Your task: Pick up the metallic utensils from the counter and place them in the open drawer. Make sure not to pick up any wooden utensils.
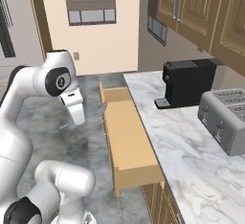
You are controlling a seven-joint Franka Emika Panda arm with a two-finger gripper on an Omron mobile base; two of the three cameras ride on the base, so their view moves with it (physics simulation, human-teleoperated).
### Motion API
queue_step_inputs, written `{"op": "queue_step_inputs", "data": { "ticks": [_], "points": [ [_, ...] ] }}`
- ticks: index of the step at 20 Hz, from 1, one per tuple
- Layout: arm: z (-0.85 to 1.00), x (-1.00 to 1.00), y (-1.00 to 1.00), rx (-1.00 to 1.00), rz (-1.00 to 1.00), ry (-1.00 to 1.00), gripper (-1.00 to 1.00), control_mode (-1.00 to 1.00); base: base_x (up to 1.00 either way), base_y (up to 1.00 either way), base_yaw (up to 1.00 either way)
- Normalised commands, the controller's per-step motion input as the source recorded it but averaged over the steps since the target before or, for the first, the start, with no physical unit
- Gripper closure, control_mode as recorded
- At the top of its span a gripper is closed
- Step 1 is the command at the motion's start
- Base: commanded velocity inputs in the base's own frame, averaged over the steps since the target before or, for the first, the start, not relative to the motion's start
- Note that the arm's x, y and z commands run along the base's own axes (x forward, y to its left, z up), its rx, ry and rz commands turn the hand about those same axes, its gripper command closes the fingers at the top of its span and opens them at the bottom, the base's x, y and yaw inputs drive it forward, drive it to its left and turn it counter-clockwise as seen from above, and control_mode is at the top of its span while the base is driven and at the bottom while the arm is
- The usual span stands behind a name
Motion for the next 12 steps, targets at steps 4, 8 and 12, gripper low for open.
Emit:
{"op": "queue_step_inputs", "data": {
  "ticks": [4,8,12],
  "points": [
    [0.0,0.27,0.0,0.0,0.0,0.0,1.0,-1.0,0.23,0.0,0.0],
    [0.0,0.68,0.0,0.0,0.06,0.0,1.0,-1.0,0.0,0.0,0.0],
    [-0.15,0.74,-0.04,-0.03,0.18,0.0,1.0,-1.0,0.0,0.0,0.0]
  ]
}}
